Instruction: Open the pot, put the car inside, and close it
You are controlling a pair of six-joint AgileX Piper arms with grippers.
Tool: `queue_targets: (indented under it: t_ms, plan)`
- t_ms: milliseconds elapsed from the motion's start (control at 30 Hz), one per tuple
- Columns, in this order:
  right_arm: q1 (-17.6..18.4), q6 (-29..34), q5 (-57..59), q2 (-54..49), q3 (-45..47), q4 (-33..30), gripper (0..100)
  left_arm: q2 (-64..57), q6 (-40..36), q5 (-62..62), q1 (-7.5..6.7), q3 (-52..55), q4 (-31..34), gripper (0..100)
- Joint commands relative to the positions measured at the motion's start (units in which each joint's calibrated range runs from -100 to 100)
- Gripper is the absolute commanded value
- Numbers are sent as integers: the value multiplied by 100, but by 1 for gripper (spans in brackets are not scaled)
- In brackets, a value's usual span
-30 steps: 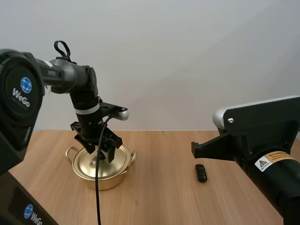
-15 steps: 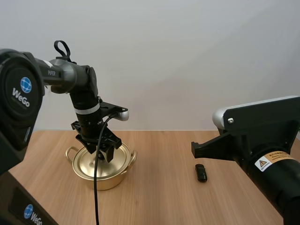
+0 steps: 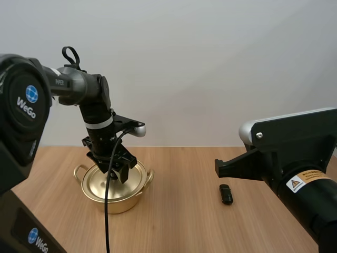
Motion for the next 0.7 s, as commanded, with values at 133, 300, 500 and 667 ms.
queue_targets:
  t_ms: [133,300,500,667]
  plan:
    - [3,-5,15,0,2,10,0,7,3,-94,2,6,1,90]
    - [3,-5,15,0,2,10,0,7,27,-184,2,6,1,84]
    - [3,-5,15,0,2,10,0,7,27,-308,2,6,1,48]
    - [3,-5,15,0,2,10,0,7,39,-308,2,6,1,23]
